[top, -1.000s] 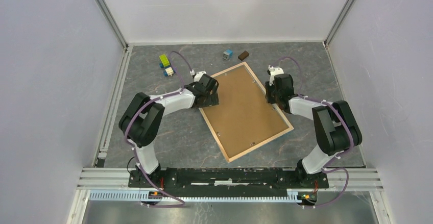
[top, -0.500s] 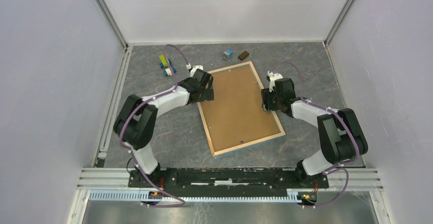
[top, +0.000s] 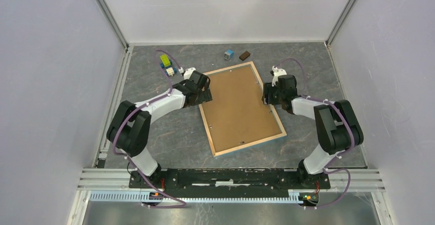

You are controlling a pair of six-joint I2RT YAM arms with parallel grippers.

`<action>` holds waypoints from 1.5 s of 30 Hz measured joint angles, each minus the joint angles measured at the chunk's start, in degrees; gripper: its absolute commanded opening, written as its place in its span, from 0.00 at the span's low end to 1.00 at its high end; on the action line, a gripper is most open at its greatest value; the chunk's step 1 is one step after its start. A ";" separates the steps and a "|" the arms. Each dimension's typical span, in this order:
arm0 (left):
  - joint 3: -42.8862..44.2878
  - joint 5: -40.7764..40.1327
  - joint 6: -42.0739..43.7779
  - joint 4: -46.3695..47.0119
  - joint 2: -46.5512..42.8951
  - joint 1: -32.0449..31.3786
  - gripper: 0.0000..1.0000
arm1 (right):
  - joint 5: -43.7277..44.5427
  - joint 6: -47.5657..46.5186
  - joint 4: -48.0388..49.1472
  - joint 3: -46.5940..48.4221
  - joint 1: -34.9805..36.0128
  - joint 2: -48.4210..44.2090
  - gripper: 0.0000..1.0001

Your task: Put the photo into the frame

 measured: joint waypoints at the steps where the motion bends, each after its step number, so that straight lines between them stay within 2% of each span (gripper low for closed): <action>1: 0.13 0.20 -0.76 0.00 0.48 0.37 1.00 | -0.96 0.50 1.77 0.15 0.00 0.98 0.50; 4: 1.07 0.24 -3.08 -0.22 2.56 1.77 0.95 | -2.12 1.40 3.34 0.96 0.04 2.34 0.15; 6: 2.99 0.26 -5.11 -1.20 5.20 3.06 0.92 | -0.74 1.40 4.15 1.55 0.22 2.82 0.00; 12: 9.18 0.31 -9.90 -3.52 13.03 4.44 0.86 | 0.50 2.75 7.96 -2.38 0.35 0.90 0.00; 15: 10.62 -0.26 -11.87 -4.33 13.64 4.37 0.84 | 1.53 4.02 9.18 -4.74 0.33 -0.83 0.00; 20: 12.72 -1.84 -12.31 -5.46 15.08 4.39 0.74 | 2.71 5.35 9.81 -6.64 0.31 -2.38 0.00; 22: 14.01 -2.10 -12.31 -5.79 15.89 4.39 0.75 | 2.75 5.49 9.81 -6.67 0.28 -2.38 0.00; 24: 14.93 -2.38 -12.31 -5.79 16.57 4.39 0.82 | 2.78 5.49 9.79 -6.64 0.28 -2.38 0.00; 26: 15.39 -2.34 -12.20 -5.79 17.09 4.39 0.84 | 2.73 5.51 9.77 -6.64 0.28 -2.36 0.00; 32: 16.44 -2.45 -12.15 -5.81 18.18 4.39 0.79 | 2.69 5.49 9.75 -6.62 0.26 -2.36 0.00; 37: 16.46 -2.58 -12.28 -5.73 18.29 4.31 0.68 | 2.67 5.49 9.70 -6.58 0.26 -2.36 0.00; 45: 13.81 -2.19 -15.80 -2.32 17.18 3.89 0.44 | 2.64 5.49 9.62 -6.54 0.26 -2.32 0.00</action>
